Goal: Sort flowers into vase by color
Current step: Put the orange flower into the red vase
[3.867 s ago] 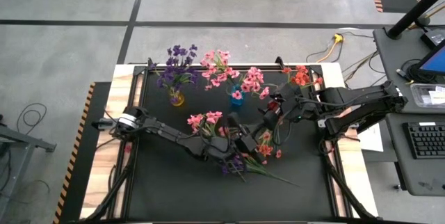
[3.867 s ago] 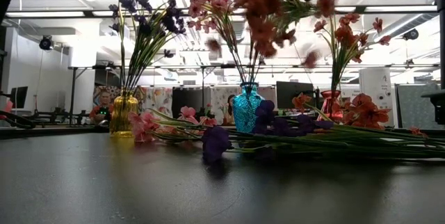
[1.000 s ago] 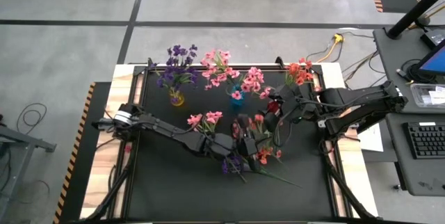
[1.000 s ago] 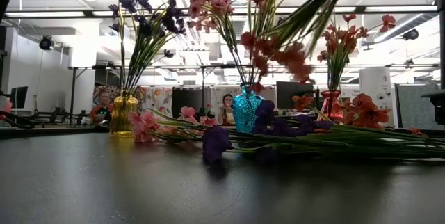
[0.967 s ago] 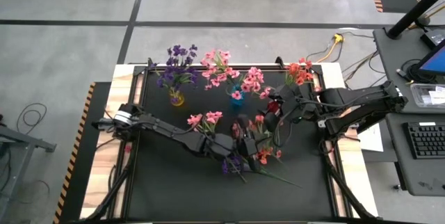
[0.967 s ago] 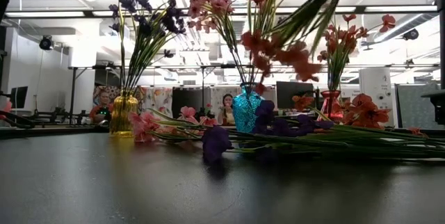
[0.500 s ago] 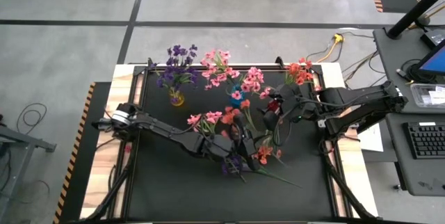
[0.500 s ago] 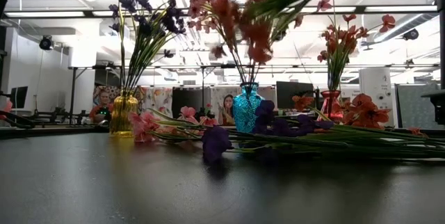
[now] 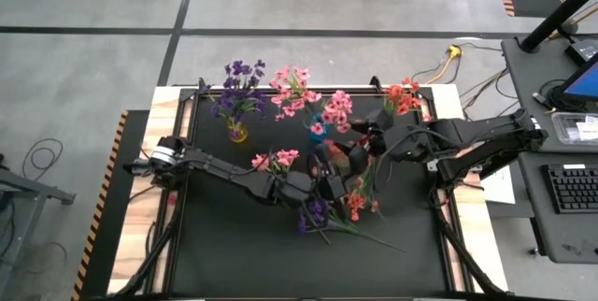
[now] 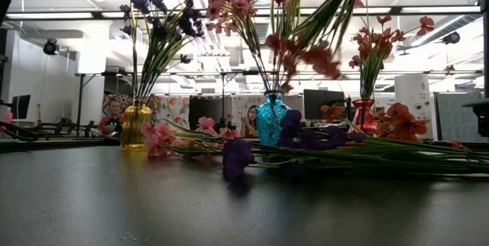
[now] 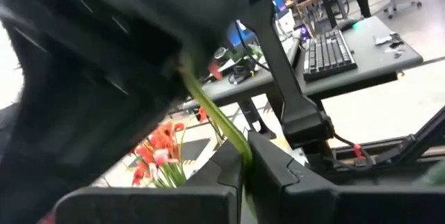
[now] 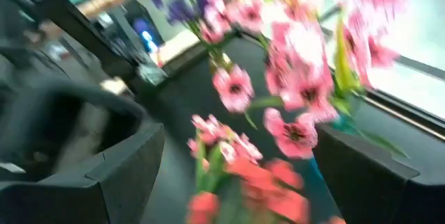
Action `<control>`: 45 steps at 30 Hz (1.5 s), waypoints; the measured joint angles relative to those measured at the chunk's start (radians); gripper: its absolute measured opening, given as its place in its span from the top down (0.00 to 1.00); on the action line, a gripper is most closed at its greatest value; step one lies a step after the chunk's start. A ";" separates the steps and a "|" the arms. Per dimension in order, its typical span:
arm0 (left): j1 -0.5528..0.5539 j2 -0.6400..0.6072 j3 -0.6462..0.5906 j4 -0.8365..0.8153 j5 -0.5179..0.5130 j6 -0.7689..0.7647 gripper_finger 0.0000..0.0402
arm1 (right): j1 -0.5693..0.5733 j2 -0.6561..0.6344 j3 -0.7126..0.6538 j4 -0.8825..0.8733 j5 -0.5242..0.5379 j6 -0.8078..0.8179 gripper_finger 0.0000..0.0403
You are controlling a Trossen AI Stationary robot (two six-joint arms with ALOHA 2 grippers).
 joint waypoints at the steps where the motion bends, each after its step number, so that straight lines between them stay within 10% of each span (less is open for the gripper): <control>1: 0.001 0.000 0.000 0.002 0.006 0.005 1.00 | 0.000 0.000 0.000 0.028 -0.001 -0.007 0.13; 13: 0.001 -0.011 0.000 0.116 -0.037 0.107 1.00 | 0.000 0.000 0.000 0.238 -0.055 -0.027 0.13; 45: -0.092 -0.158 -0.002 -0.017 -0.096 0.250 1.00 | 0.006 -0.003 0.097 0.049 -0.426 0.081 0.13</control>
